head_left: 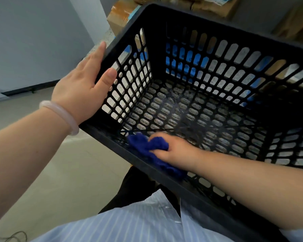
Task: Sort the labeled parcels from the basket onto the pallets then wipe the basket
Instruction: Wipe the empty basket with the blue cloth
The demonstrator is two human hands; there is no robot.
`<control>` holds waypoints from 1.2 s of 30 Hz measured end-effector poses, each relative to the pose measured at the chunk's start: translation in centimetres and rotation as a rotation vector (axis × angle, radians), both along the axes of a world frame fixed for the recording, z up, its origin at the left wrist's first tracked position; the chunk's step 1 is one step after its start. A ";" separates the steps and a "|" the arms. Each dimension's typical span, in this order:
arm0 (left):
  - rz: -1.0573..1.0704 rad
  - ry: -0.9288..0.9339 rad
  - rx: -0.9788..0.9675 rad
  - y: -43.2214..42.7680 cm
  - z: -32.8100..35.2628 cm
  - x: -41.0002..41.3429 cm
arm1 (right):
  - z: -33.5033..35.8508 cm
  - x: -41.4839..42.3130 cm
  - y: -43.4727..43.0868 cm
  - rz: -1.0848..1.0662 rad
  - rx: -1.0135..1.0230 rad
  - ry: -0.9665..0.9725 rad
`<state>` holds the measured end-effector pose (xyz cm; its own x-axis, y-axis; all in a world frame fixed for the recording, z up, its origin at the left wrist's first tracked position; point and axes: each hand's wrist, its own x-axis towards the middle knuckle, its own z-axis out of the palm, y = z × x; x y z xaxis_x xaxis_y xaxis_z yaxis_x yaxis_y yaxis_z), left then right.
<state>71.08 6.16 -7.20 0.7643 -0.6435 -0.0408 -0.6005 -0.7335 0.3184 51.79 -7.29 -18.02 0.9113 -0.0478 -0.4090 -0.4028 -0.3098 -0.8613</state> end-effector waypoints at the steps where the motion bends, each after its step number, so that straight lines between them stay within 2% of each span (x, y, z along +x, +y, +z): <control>1: 0.001 -0.004 0.004 0.0 0.0 -0.1 | -1.5 -0.1 -0.3 0.076 -0.113 0.076; 4: 0.005 -0.018 0.015 -0.1 0.0 -0.1 | -4.4 -0.1 -0.5 0.244 -0.356 0.253; 7: -0.003 -0.050 0.022 -0.1 0.0 0.1 | -4.8 0.4 -0.2 0.252 -0.377 0.320; 11: 0.019 -0.043 0.042 -0.2 0.0 0.1 | -1.1 0.8 -1.2 0.153 -0.133 0.348; 14: 0.002 -0.040 0.042 0.0 0.0 0.1 | 4.2 0.6 -1.8 0.064 0.105 0.220; 19: 0.003 -0.030 0.036 0.0 0.0 0.1 | 10.1 -0.4 -1.8 0.069 0.224 0.022; 22: 0.004 -0.032 0.028 0.1 0.0 0.1 | 8.2 -1.8 -1.9 0.112 0.092 0.057; 26: 0.001 -0.039 0.023 0.0 -0.1 -0.1 | 2.0 -2.1 -1.7 0.216 -0.171 0.273; 29: -0.001 -0.035 0.010 0.0 -0.2 0.1 | -1.4 -1.0 -1.3 0.346 -0.330 0.361; 32: 0.002 -0.042 0.022 0.0 -0.3 0.1 | -2.5 -0.4 -1.2 0.331 -0.305 0.455; 36: 0.002 -0.041 0.043 0.0 -0.1 0.1 | 0.2 -0.7 -2.4 0.315 -0.197 0.529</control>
<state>71.15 6.18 -7.32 0.7672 -0.6404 -0.0367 -0.6110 -0.7470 0.2621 51.13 -9.71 -17.80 0.5717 0.0691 -0.8176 -0.6209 -0.6149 -0.4861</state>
